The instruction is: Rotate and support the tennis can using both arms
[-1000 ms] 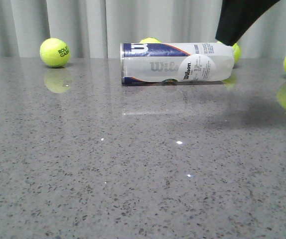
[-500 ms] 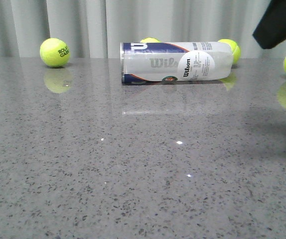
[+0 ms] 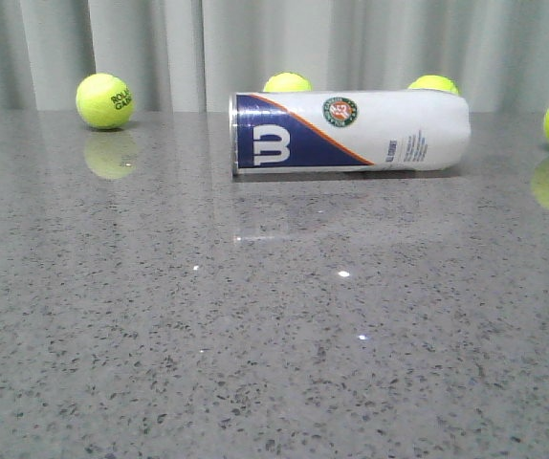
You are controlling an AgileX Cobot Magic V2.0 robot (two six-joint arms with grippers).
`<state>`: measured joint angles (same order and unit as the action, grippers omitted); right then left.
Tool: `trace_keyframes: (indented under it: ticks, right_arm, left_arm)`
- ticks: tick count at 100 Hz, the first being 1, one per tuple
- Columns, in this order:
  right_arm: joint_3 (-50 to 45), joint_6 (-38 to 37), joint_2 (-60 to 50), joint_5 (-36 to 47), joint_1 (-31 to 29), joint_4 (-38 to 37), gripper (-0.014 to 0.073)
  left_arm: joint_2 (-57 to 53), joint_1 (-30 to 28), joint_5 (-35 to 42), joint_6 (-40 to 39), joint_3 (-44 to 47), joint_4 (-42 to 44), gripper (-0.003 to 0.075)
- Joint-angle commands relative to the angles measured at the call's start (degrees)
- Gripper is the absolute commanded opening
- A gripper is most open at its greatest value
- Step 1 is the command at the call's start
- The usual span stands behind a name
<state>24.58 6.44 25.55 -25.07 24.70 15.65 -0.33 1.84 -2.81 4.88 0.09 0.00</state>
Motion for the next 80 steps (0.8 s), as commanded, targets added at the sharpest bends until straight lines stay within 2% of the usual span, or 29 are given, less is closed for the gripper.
trace_keyframes:
  ticks: [1, 15, 33, 51, 65, 72, 77, 80]
  right_arm:
    - [-0.47, 0.62, -4.03, 4.87, -0.22, 0.74, -0.0069]
    - [-1.67, 0.62, -8.13, 4.18, -0.22, 0.74, -0.0069]
    - [-1.67, 0.62, -8.44, 4.18, -0.22, 0.74, -0.0069]
    - [-1.67, 0.62, -8.44, 4.18, -0.22, 0.74, -0.0069]
    - [-1.67, 0.62, -8.44, 4.18, -0.22, 0.74, -0.0069]
    - [-1.67, 0.62, -8.44, 4.18, -0.22, 0.74, -0.0069]
    - [-1.67, 0.62, -8.44, 4.18, -0.22, 0.74, -0.0069]
    - [-1.67, 0.62, -8.44, 4.18, -0.22, 0.74, -0.0069]
  left_arm:
    - [-1.66, -0.06, 3.77, -0.51, -0.23, 0.0, -0.0019]
    - [-1.02, -0.06, -1.61, -0.51, -5.29, 0.0, -0.0019]
    - [3.09, -0.06, -16.25, -0.51, -15.18, 0.0, -0.0019]
    - [11.65, -0.06, -28.27, -0.51, -23.18, 0.0, -0.0019]
    - [18.93, -0.06, -33.14, -0.51, -27.66, 0.0, -0.0015]
    - [22.06, -0.06, -33.69, -0.51, -29.15, 0.0, 0.0027]
    - [23.99, -0.06, -33.69, -0.51, -29.77, 0.0, 0.0099]
    - [25.35, -0.06, -33.69, -0.51, -30.29, 0.0, 0.0168]
